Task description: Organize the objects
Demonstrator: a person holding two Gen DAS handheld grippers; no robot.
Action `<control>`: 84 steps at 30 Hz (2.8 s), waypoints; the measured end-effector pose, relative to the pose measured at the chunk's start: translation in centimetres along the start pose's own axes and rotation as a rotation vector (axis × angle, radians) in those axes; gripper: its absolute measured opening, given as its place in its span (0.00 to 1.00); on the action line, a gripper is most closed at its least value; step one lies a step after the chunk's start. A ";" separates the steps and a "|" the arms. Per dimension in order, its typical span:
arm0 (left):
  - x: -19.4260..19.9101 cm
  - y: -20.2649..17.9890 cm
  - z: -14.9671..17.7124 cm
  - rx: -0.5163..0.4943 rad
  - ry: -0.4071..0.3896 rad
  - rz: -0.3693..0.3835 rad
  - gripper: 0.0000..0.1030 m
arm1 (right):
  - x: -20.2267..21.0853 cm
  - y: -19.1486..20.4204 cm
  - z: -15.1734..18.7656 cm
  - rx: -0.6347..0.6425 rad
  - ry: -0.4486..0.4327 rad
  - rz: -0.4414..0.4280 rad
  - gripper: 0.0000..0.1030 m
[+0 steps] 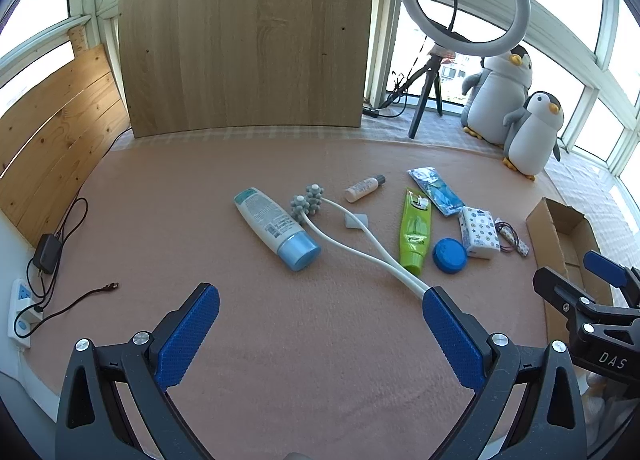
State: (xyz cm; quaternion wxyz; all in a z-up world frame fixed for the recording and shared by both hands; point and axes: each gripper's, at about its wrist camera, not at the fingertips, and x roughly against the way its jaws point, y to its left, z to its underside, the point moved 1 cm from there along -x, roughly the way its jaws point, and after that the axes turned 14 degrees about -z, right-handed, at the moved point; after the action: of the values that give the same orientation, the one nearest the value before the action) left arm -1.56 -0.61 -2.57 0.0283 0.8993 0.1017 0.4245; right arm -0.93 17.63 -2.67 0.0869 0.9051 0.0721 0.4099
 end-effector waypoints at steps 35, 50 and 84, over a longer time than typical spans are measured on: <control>-8.7 0.6 -0.9 0.081 0.155 0.038 0.99 | -7.0 0.9 0.2 0.077 0.138 -0.125 0.96; -14.4 -2.2 -2.6 0.080 0.247 0.066 0.74 | -13.3 1.7 0.9 0.137 0.299 -0.202 0.63; -19.4 -5.3 -2.0 0.110 0.348 0.240 0.20 | -13.8 4.5 4.0 0.160 0.360 -0.326 0.12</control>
State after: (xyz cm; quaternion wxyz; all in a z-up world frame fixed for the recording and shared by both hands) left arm -15.99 0.47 -16.71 -0.0894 0.8183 0.0201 0.5674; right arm -6.70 10.05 -14.33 0.0656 0.7979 0.2637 0.5381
